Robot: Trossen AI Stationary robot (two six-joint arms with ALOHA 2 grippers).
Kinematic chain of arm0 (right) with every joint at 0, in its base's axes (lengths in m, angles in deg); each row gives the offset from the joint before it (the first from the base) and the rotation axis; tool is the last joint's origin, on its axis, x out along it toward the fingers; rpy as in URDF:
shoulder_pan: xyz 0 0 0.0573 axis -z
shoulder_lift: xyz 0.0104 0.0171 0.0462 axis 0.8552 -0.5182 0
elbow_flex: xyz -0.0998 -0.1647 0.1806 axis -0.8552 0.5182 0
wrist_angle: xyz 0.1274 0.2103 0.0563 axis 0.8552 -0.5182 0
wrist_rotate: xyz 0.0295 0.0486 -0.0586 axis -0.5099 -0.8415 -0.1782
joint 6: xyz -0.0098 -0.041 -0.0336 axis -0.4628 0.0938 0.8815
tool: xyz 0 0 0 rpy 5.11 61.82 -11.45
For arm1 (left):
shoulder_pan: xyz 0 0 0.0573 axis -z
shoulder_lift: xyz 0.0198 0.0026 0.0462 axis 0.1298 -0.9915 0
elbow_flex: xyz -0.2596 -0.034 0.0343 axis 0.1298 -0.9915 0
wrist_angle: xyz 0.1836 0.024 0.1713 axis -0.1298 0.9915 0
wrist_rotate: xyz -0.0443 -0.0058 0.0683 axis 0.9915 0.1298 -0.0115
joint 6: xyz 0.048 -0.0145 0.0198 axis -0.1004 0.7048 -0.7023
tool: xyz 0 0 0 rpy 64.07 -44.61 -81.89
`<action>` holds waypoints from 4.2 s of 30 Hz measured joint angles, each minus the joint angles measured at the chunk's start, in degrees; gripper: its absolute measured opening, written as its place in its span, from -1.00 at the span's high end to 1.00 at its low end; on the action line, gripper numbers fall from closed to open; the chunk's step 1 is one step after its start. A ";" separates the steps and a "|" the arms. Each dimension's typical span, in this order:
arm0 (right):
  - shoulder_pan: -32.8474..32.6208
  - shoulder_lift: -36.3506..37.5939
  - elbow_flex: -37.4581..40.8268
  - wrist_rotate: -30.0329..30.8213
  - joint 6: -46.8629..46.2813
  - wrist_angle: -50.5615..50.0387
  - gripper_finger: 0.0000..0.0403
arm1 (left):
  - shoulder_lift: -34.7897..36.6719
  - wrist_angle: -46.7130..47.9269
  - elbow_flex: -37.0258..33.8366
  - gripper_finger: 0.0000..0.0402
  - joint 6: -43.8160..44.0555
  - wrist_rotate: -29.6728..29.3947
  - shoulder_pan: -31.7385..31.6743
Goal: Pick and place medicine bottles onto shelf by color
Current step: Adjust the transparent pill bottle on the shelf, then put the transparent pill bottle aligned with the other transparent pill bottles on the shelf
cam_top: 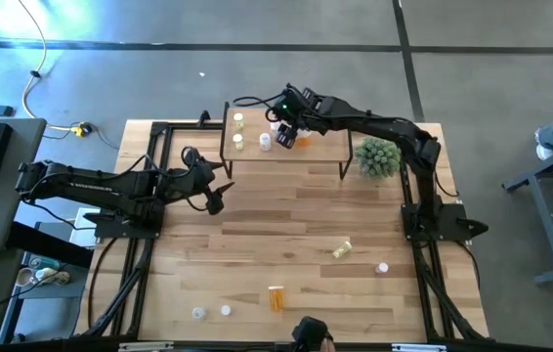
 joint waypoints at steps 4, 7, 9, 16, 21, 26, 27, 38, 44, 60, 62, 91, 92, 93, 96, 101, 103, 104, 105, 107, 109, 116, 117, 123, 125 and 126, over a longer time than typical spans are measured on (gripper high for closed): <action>0.00 -0.65 0.00 -1.18 0.19 1.06 -0.28 | 0.00 0.01 0.00 -0.45 0.00 0.00 -0.01; 0.00 -0.67 0.00 -1.81 0.53 2.56 -0.28 | 0.00 0.02 0.00 -0.45 0.00 0.00 0.00; -0.01 -0.67 0.00 -1.85 0.53 3.06 -0.28 | 0.00 0.02 0.00 -0.45 -0.02 0.00 -0.02; 0.02 -1.04 0.03 -4.59 0.53 4.70 -0.28 | 0.00 0.02 0.00 -0.45 -0.02 0.00 -0.02; 0.02 -1.04 0.07 -4.53 0.53 5.45 -0.28 | 0.00 0.02 0.00 -0.45 -0.02 0.00 -0.02; 0.02 -1.04 0.07 -5.54 0.92 6.79 -0.28 | 0.00 0.02 0.00 -0.45 -0.02 -0.02 -0.02; 0.02 -1.04 0.07 -5.60 1.14 7.32 -0.28 | 0.00 0.02 0.00 -0.45 -0.02 -0.02 -0.02; -0.07 -0.91 -0.96 -1.98 2.92 5.97 -0.28 | 0.00 0.52 0.00 -0.45 -0.02 -0.04 -0.02; -0.34 -0.62 -6.63 -1.21 4.41 1.62 -0.28 | 0.00 0.57 0.00 -0.45 -0.02 -0.04 -0.02; 0.24 -0.59 -24.20 0.59 3.57 -20.22 -0.28 | 0.00 0.55 0.00 -0.45 -0.02 -0.04 -0.02; 0.28 -0.36 -25.31 0.61 2.70 -23.92 -0.28 | 0.00 0.55 0.00 -0.45 -0.02 -0.04 -0.02; -14.06 36.89 21.40 -3.89 -24.44 -22.71 -0.28 | 0.00 0.43 0.00 -0.45 2.15 10.10 0.07; -15.17 38.46 23.72 -3.87 -25.40 -20.67 -0.28 | 0.00 0.38 0.00 -0.45 2.58 10.82 0.12; -16.28 40.17 26.26 -3.87 -26.09 -18.16 -0.28 | 0.00 0.37 0.00 -0.45 3.11 11.37 0.19; -19.28 43.73 32.37 -3.86 -27.60 -11.85 -0.28 | 0.00 0.37 0.00 -0.45 3.58 12.36 0.95; -23.37 46.61 40.21 -2.30 -28.49 -1.52 -0.28 | 0.00 0.71 0.00 -0.45 6.01 13.02 4.06; -24.68 46.61 42.66 -1.73 -28.46 2.97 -0.28 | 0.00 1.30 0.00 -0.45 7.32 13.85 5.65; -25.34 46.55 43.93 -1.70 -28.44 5.45 -0.28 | 0.00 1.57 0.00 -0.45 7.96 14.10 6.60; -25.99 46.41 45.17 -1.70 -28.42 8.06 -0.28 | 0.00 1.92 0.00 -0.45 8.63 14.15 7.59; -27.44 46.06 47.79 -1.73 -28.38 13.80 -0.28 | 0.00 2.78 0.00 -0.45 9.54 14.25 9.74; -28.82 46.11 50.31 -1.70 -28.19 18.98 -0.28 | 0.00 3.13 -0.08 -0.45 10.15 14.23 12.08; -32.41 46.13 58.30 -1.68 -28.01 36.99 -0.28 | 0.00 2.89 -1.80 -0.45 13.25 15.63 20.27; -32.70 46.12 59.46 -1.68 -28.01 39.21 -0.28 | 0.00 2.71 -2.18 -0.45 13.92 15.58 21.34; -35.02 46.11 64.83 -1.65 -28.04 52.75 -0.28 | 0.00 1.91 -3.45 -0.45 17.09 14.89 26.48; -36.10 46.11 66.24 -1.68 -28.20 57.27 -0.28 | 0.00 1.32 -3.45 -0.45 17.67 14.73 27.95; -36.65 46.11 66.75 -1.67 -28.43 59.08 -0.28 | 0.00 1.09 -3.45 -0.45 18.02 14.70 28.76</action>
